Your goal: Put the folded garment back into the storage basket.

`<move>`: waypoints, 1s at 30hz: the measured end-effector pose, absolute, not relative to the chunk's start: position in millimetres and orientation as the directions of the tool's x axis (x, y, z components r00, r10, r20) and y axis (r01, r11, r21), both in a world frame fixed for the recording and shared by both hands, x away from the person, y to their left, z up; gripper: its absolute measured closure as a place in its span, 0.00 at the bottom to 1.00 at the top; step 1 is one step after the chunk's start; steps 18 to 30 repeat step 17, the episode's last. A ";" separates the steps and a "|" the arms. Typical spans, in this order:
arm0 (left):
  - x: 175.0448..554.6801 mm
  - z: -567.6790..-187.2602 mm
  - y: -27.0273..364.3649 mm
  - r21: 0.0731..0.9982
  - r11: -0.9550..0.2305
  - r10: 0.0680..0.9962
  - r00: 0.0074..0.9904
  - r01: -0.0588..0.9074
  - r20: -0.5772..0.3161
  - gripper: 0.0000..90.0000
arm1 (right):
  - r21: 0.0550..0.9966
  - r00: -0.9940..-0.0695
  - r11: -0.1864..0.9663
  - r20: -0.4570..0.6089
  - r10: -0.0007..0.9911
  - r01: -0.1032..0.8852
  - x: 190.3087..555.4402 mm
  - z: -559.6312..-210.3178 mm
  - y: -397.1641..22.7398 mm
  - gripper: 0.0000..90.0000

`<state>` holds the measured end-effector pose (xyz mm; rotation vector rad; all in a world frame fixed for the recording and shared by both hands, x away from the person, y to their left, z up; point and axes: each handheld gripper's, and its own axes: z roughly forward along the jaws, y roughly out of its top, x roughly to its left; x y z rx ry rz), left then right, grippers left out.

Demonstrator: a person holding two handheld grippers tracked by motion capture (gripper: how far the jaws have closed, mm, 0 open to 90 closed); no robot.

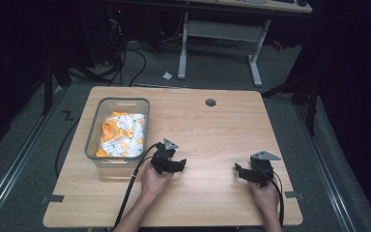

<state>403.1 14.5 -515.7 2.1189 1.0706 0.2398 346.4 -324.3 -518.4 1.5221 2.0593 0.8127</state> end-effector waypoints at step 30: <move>394.2 -525.9 10.0 0.724 -0.409 0.773 0.633 0.556 -0.049 0.33 | 0.689 -0.289 0.217 -0.011 0.957 0.691 346.3 -518.5 -324.3 0.31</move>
